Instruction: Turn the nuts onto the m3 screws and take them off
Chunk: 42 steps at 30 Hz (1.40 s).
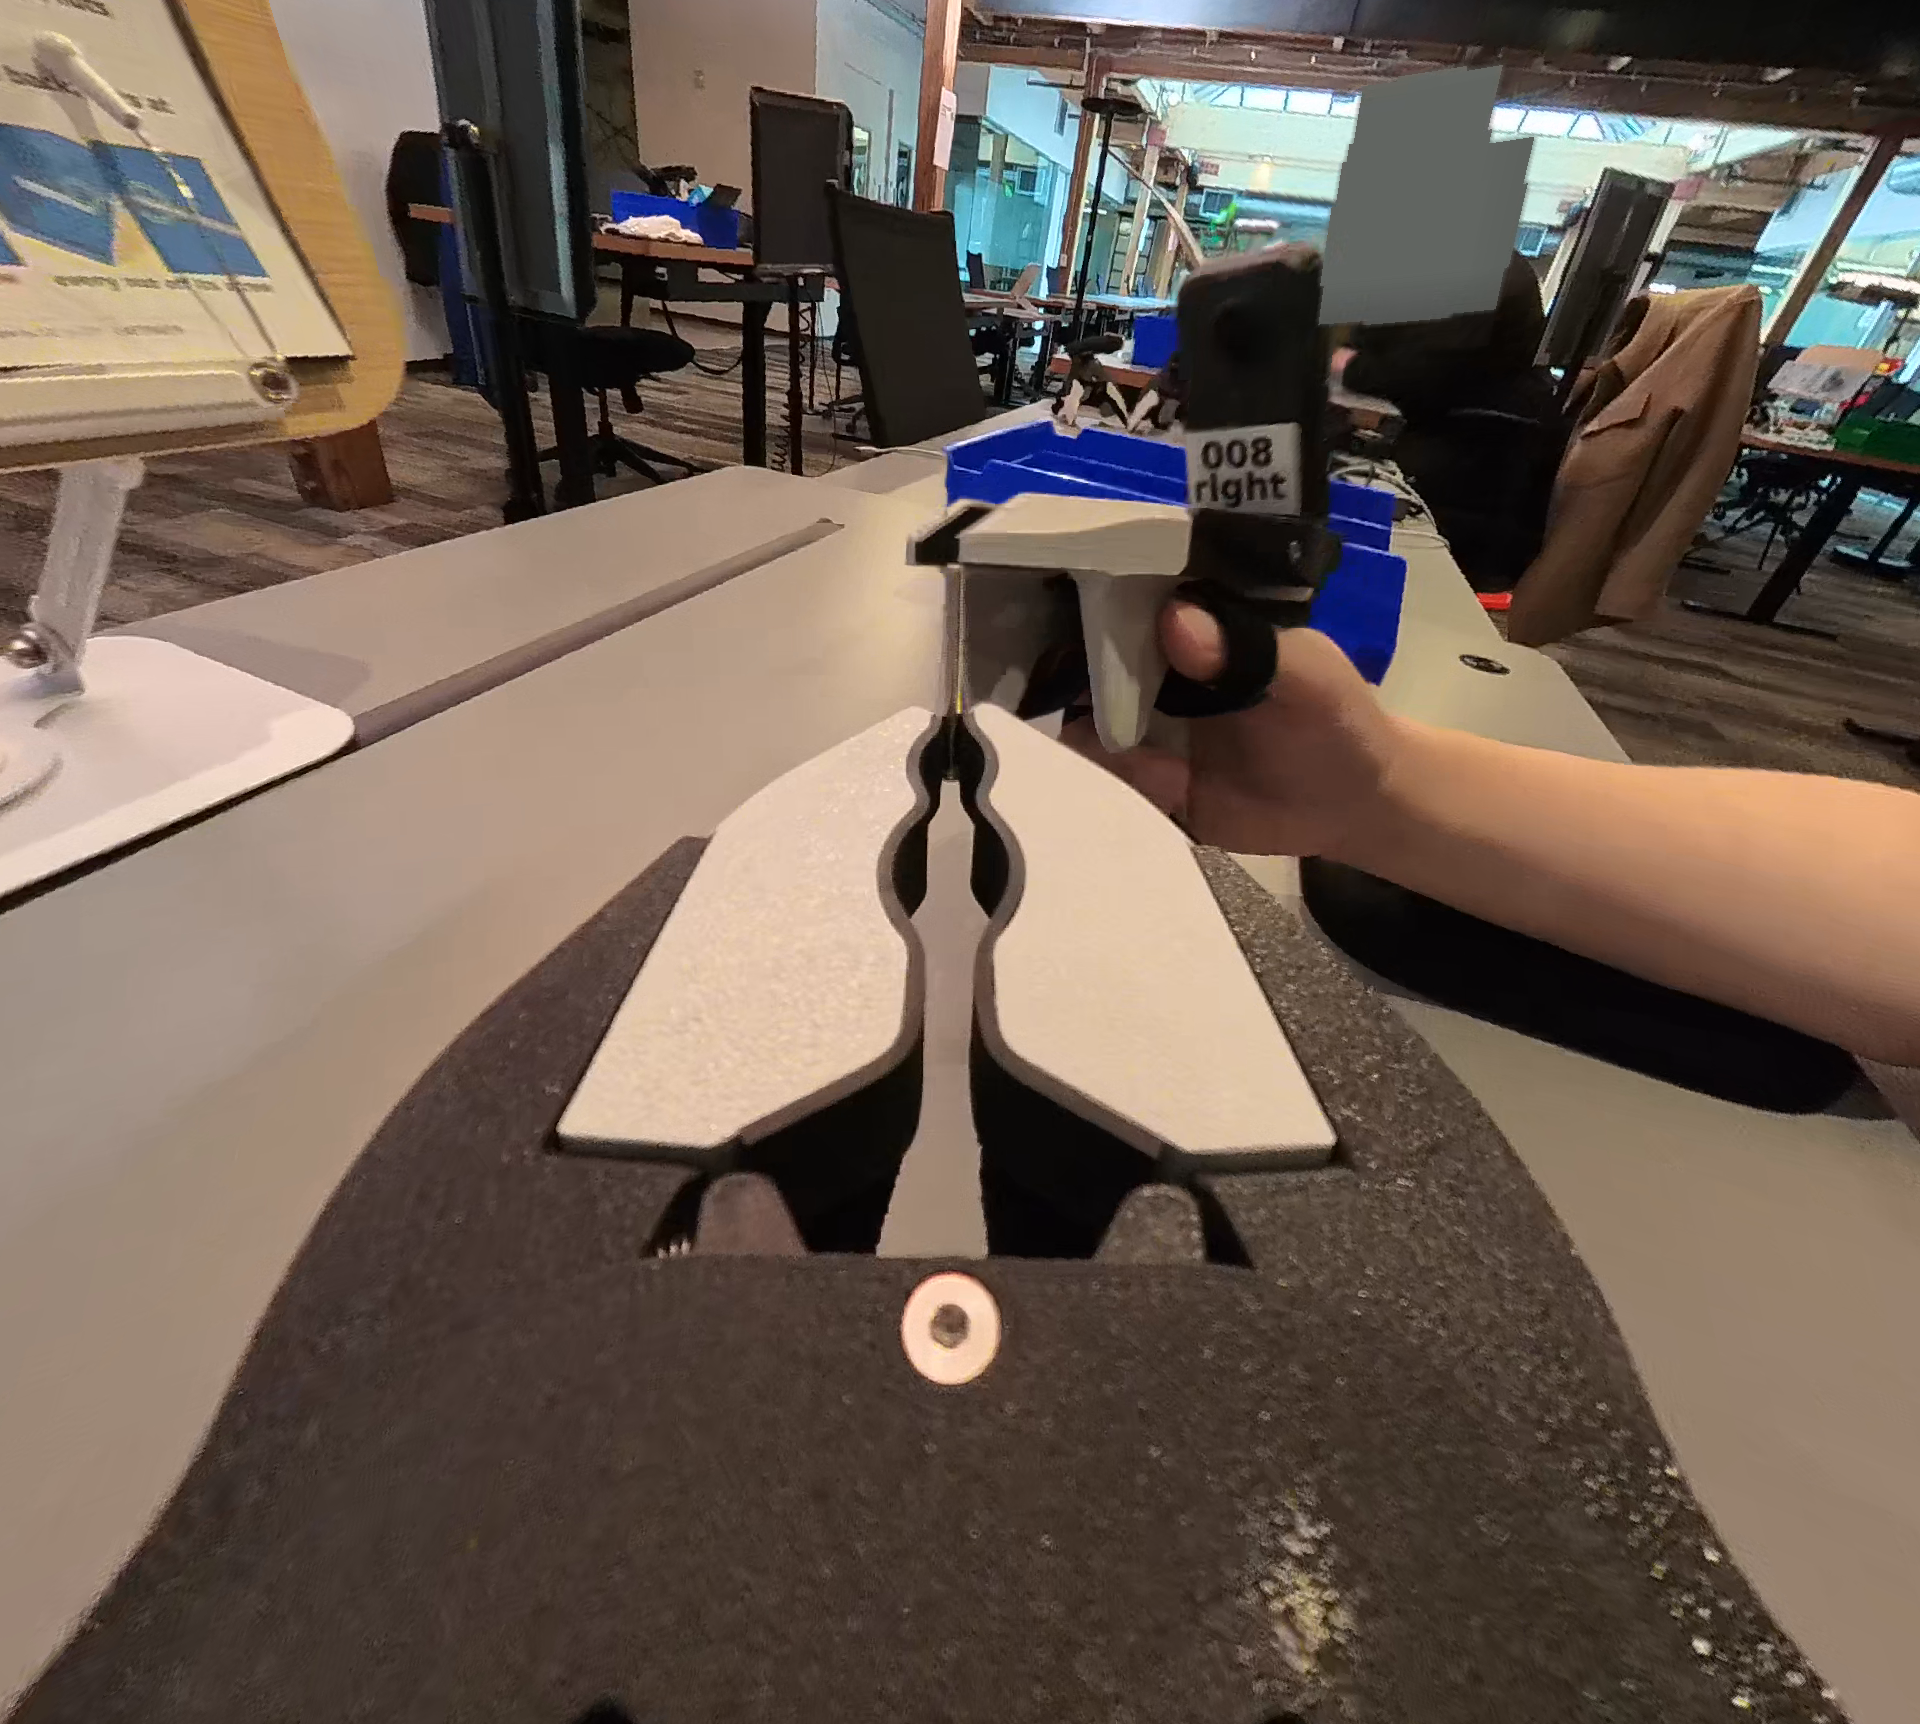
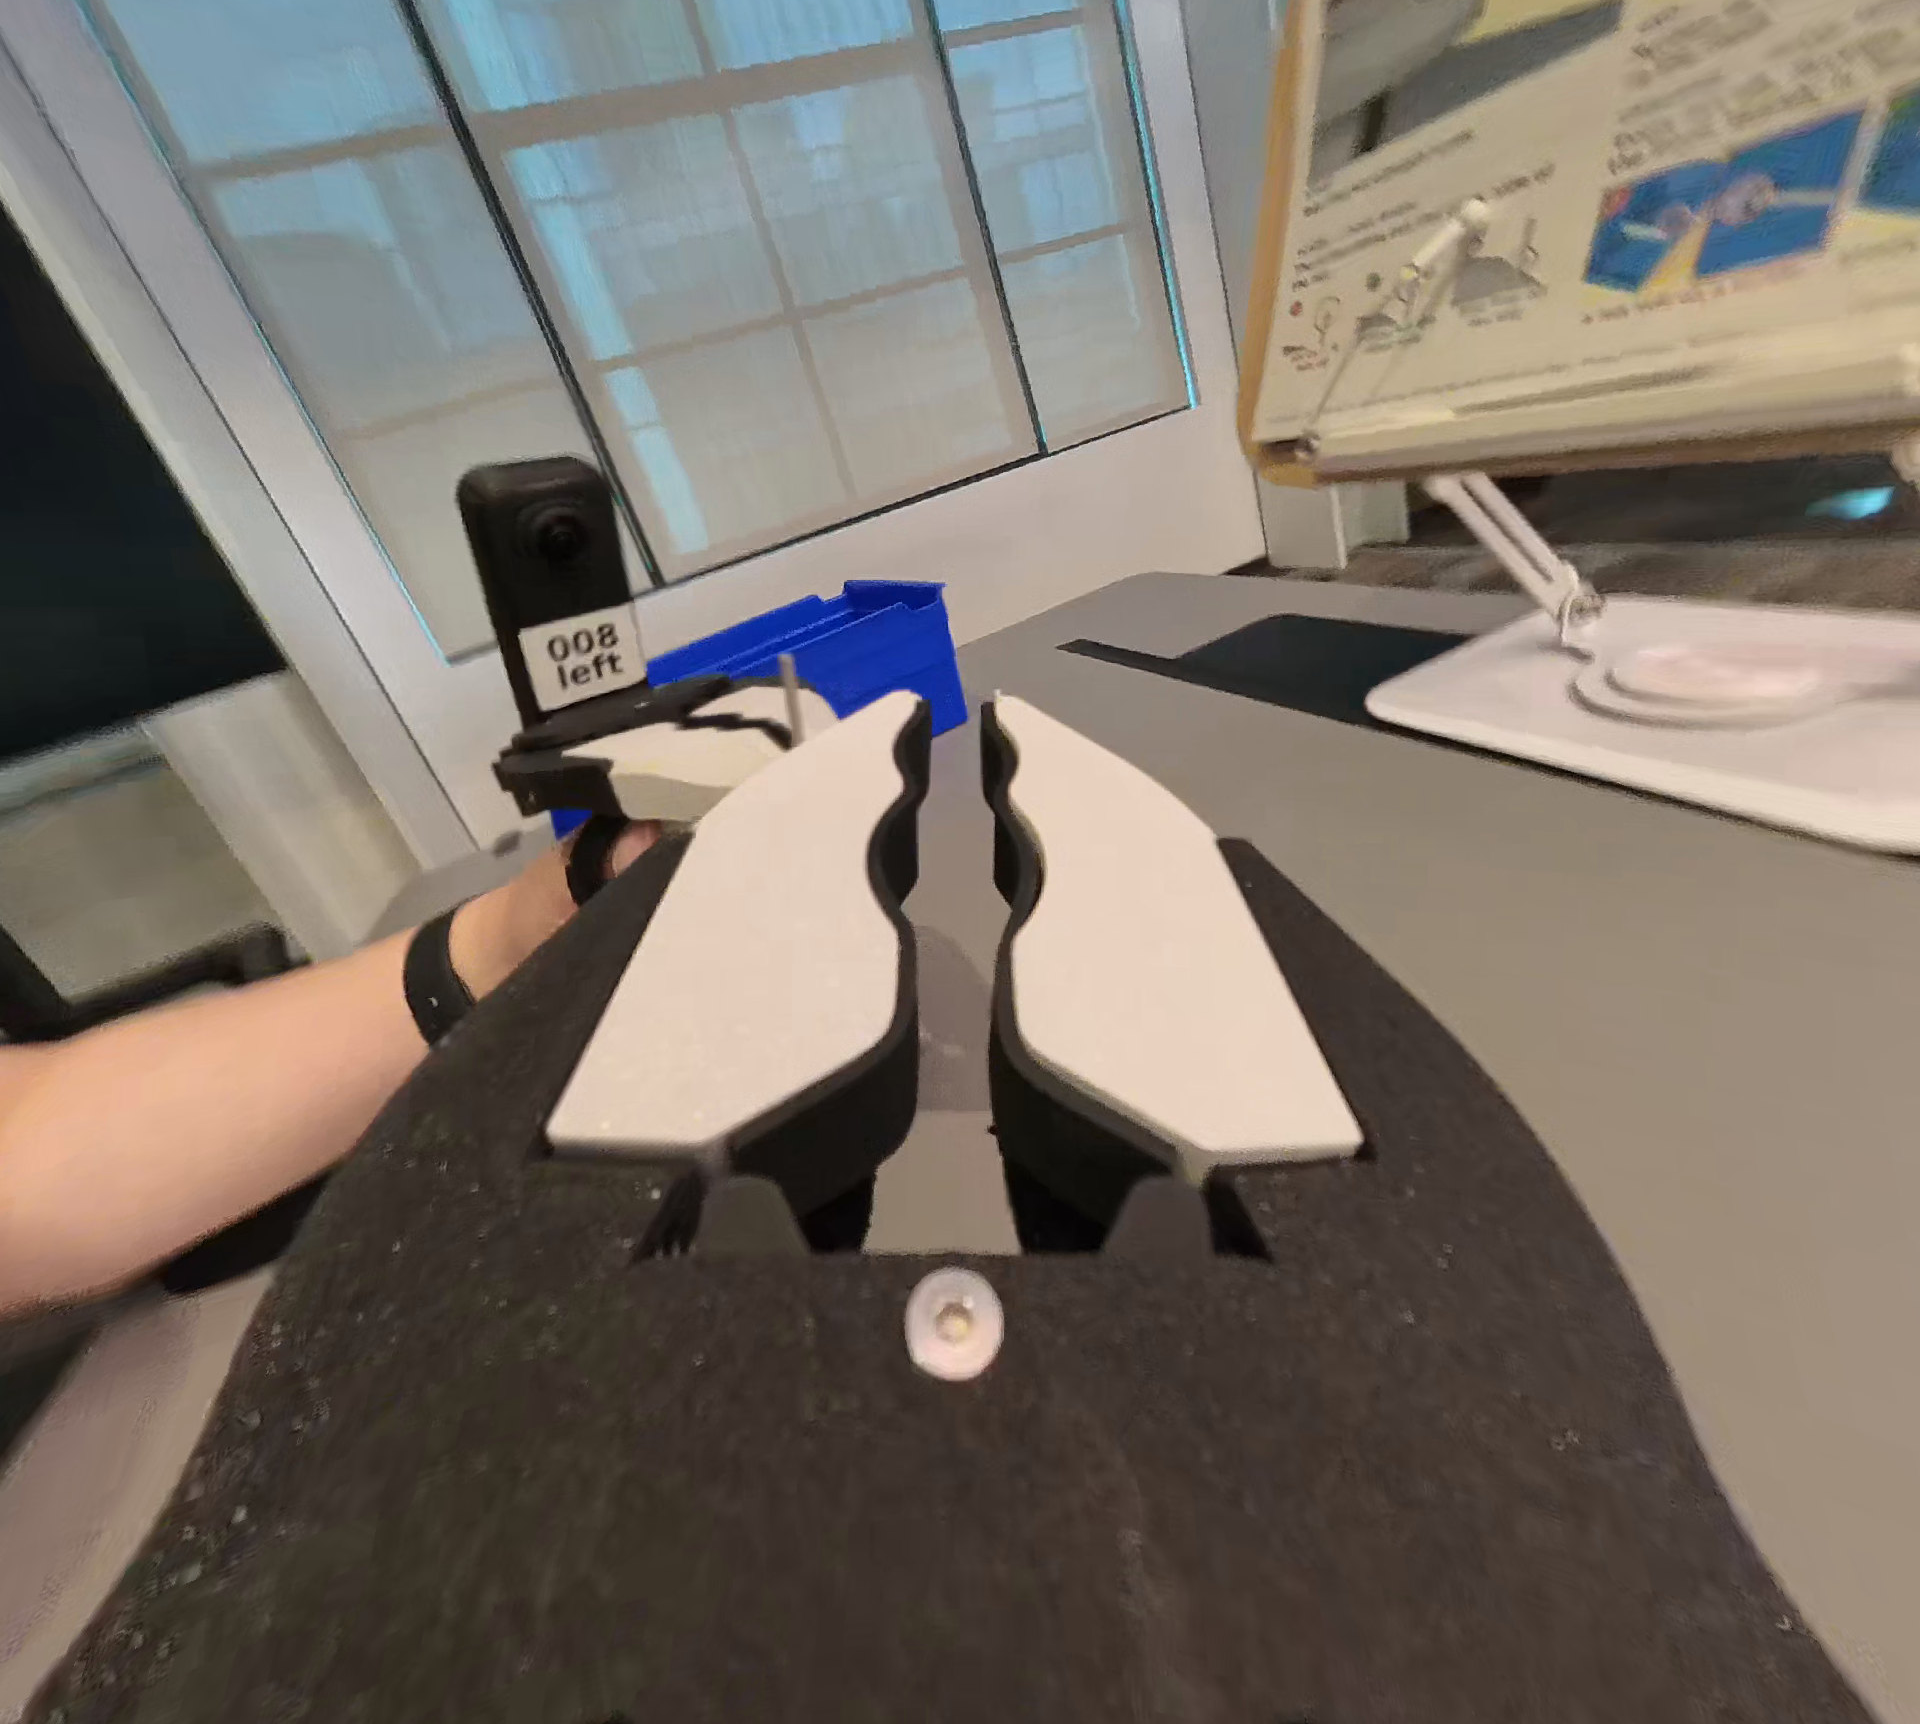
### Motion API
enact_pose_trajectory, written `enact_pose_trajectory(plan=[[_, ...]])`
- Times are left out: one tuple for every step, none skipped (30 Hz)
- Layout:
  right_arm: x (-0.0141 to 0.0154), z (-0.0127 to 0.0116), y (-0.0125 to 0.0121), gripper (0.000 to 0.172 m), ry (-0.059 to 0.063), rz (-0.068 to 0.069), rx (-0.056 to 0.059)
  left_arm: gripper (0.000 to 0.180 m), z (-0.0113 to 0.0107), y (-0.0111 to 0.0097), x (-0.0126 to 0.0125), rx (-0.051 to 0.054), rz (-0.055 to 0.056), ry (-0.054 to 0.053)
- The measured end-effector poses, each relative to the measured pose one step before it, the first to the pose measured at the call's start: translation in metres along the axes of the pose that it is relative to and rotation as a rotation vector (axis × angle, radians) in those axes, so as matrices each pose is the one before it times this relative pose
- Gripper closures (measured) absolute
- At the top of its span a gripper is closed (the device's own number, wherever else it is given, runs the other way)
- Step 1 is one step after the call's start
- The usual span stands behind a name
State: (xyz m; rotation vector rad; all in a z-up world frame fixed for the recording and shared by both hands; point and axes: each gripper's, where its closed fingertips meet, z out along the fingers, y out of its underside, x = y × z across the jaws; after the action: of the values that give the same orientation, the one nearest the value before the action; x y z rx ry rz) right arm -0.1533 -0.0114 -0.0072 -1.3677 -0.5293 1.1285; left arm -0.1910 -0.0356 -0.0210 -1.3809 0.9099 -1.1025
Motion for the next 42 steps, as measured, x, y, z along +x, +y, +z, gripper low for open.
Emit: enact_pose_trajectory(plan=[[0.01106, -0.00407, -0.00084, 0.164, 0.0272, 0.0633, 0.0122, 0.179, -0.00206, -0.00131, -0.00351, 0.0055, -0.0084, -0.0113], [0.01254, -0.00438, -0.00226, 0.165, 0.0493, 0.0587, 0.0343, 0.179, -0.00165, -0.00157, -0.00342, 0.0085, -0.0080, -0.0137], [0.01356, -0.00460, -0.00246, 0.167, 0.0737, 0.0585, 0.0479, 0.179, -0.00127, -0.00140, -0.00265, 0.0084, -0.0078, -0.0114], [0.01270, -0.00508, -0.00162, 0.172, 0.0889, 0.0417, 0.0444, 0.179, -0.00080, -0.00065, -0.00256, 0.0041, -0.0061, -0.0138], [0.00802, -0.00681, -0.00382, 0.172, 0.0865, 0.0260, 0.0591, 0.179, -0.00039, 0.00008, -0.00330, 0.0008, -0.0024, -0.0212], [-0.00242, -0.00872, -0.01154, 0.172, 0.0481, -0.0161, 0.1085, 0.178, -0.00049, 0.00053, -0.00272, -0.0005, 0.0030, -0.0184], [-0.01103, -0.00631, -0.01213, 0.172, 0.0111, -0.0530, 0.1019, 0.178, -0.00027, 0.00074, -0.00151, -0.0010, 0.0062, -0.0087], [-0.01399, -0.00102, -0.00290, 0.172, -0.0108, -0.0718, 0.0250, 0.178, -0.00018, 0.00082, -0.00121, -0.0030, 0.0021, -0.0044], [-0.01384, 0.00233, 0.00616, 0.172, -0.0263, -0.0740, -0.0401, 0.178, 0.00004, 0.00024, -0.00067, -0.0007, -0.0046, 0.0006], [-0.01138, 0.00296, 0.00753, 0.172, -0.0288, -0.0430, -0.0426, 0.178, 0.00013, -0.00055, -0.00039, 0.0034, -0.0087, 0.0025], [-0.01101, 0.00305, 0.00364, 0.172, -0.0531, -0.0216, -0.0119, 0.178, -0.00002, -0.00120, -0.00012, 0.0063, -0.0076, 0.0019], [-0.00926, 0.00286, 0.00203, 0.172, -0.0732, 0.0061, -0.0145, 0.178, -0.00032, -0.00095, 0.00087, 0.0030, -0.0032, 0.0060], [-0.00214, 0.00140, 0.00080, 0.172, -0.0437, 0.0290, -0.0235, 0.178, -0.00073, -0.00085, 0.00071, 0.0017, 0.0026, 0.0013], [0.00580, -0.00111, -0.00185, 0.172, 0.0095, 0.0261, -0.0090, 0.178, -0.00103, -0.00091, 0.00010, 0.0034, 0.0071, -0.0046], [0.00748, -0.00319, -0.00536, 0.172, 0.0240, 0.0130, 0.0202, 0.178, -0.00056, -0.00096, 0.00049, 0.0020, 0.0050, -0.0005], [0.00652, -0.00408, -0.00672, 0.172, 0.0226, 0.0109, 0.0309, 0.178, -0.00024, -0.00066, 0.00065, 0.0012, -0.0006, 0.0035], [0.00457, -0.00338, -0.00628, 0.172, 0.0149, 0.0081, 0.0271, 0.178, 0.00015, -0.00060, 0.00027, 0.0025, -0.0035, 0.0033], [0.00268, -0.00203, -0.00422, 0.172, 0.0069, -0.0016, 0.0122, 0.178, 0.00048, 0.00007, 0.00039, -0.0001, -0.0044, 0.0041], [0.00139, -0.00109, -0.00227, 0.172, 0.0048, -0.0103, 0.0020, 0.178, 0.00050, 0.00058, 0.00055, -0.0038, -0.0035, 0.0051], [0.00040, -0.00024, -0.00088, 0.172, 0.0039, -0.0127, -0.0011, 0.178, 0.00055, 0.00091, 0.00072, -0.0049, 0.0001, 0.0049], [-0.00053, 0.00028, -0.00014, 0.172, 0.0013, -0.0093, -0.0019, 0.178, 0.00042, 0.00106, 0.00076, -0.0055, 0.0031, 0.0031], [-0.00187, 0.00094, 0.00045, 0.172, -0.0083, -0.0089, -0.0065, 0.178, 0.00033, 0.00101, 0.00033, -0.0061, 0.0041, 0.0011], [-0.00177, 0.00093, 0.00076, 0.172, -0.0111, -0.0124, -0.0121, 0.178, 0.00033, 0.00124, 0.00018, -0.0065, 0.0035, 0.0006], [-0.00057, 0.00069, -0.00022, 0.172, -0.0086, -0.0243, -0.0163, 0.178, 0.00042, 0.00130, 0.00011, -0.0081, 0.0027, 0.0015], [0.00072, 0.00035, -0.00062, 0.172, -0.0116, -0.0434, -0.0307, 0.178, 0.00022, 0.00158, 0.00006, -0.0105, 0.0020, 0.0024], [0.00011, 0.00033, 0.00252, 0.172, -0.0343, -0.0610, -0.0649, 0.178, 0.00008, 0.00133, -0.00009, -0.0104, 0.0017, 0.0020], [-0.00095, -0.00181, 0.00683, 0.172, -0.0570, -0.0548, -0.0987, 0.178, -0.00025, 0.00107, -0.00044, -0.0084, 0.0035, -0.0008], [0.00017, -0.00435, 0.00595, 0.172, -0.0415, -0.0363, -0.0745, 0.178, -0.00031, 0.00068, -0.00037, -0.0061, 0.0034, -0.0006], [0.00034, -0.00540, 0.00326, 0.172, -0.0274, -0.0306, -0.0289, 0.178, -0.00018, 0.00060, -0.00014, -0.0058, 0.0001, 0.0015], [-0.00141, -0.00515, 0.00199, 0.172, -0.0324, -0.0117, -0.0110, 0.178, -0.00004, 0.00043, 0.00010, -0.0037, -0.0006, 0.0031], [-0.00284, -0.00399, 0.00212, 0.172, -0.0397, 0.0031, -0.0172, 0.178, 0.00022, 0.00044, 0.00043, -0.0036, -0.0003, 0.0043], [-0.00408, -0.00260, 0.00341, 0.172, -0.0422, 0.0031, -0.0329, 0.178, 0.00030, 0.00118, 0.00051, -0.0077, 0.0002, 0.0044], [-0.00430, -0.00184, 0.00478, 0.172, -0.0370, -0.0099, -0.0428, 0.178, 0.00038, 0.00159, 0.00030, -0.0089, 0.0033, 0.0011], [-0.00389, -0.00117, 0.00557, 0.172, -0.0255, -0.0227, -0.0462, 0.178, 0.00038, 0.00154, 0.00005, -0.0085, 0.0046, -0.0008], [-0.00487, -0.00071, 0.00712, 0.172, -0.0272, -0.0284, -0.0542, 0.178, 0.00056, 0.00129, 0.00048, -0.0074, 0.0035, 0.0016], [-0.00572, -0.00026, 0.00811, 0.172, -0.0310, -0.0281, -0.0567, 0.178, 0.00041, 0.00092, 0.00083, -0.0054, 0.0022, 0.0041], [-0.00560, 0.00034, 0.00805, 0.172, -0.0271, -0.0243, -0.0519, 0.178, 0.00042, 0.00047, 0.00088, -0.0027, 0.0009, 0.0042], [-0.00568, 0.00086, 0.00736, 0.172, -0.0285, -0.0153, -0.0462, 0.178, 0.00026, 0.00032, 0.00045, -0.0017, -0.0002, 0.0025], [-0.00523, 0.00124, 0.00721, 0.172, -0.0273, -0.0019, -0.0464, 0.178, 0.00012, 0.00038, 0.00025, -0.0015, -0.0011, 0.0018], [-0.00603, 0.00169, 0.00597, 0.172, -0.0348, 0.0070, -0.0387, 0.178, 0.00019, 0.00023, 0.00028, -0.0014, -0.0024, 0.0026], [-0.00512, 0.00198, 0.00503, 0.172, -0.0274, 0.0027, -0.0316, 0.178, 0.00017, 0.00029, 0.00016, -0.0013, -0.0030, 0.0032], [-0.00371, 0.00207, 0.00647, 0.172, -0.0160, -0.0062, -0.0400, 0.178, 0.00017, 0.00036, 0.00029, -0.0017, -0.0022, 0.0029]])
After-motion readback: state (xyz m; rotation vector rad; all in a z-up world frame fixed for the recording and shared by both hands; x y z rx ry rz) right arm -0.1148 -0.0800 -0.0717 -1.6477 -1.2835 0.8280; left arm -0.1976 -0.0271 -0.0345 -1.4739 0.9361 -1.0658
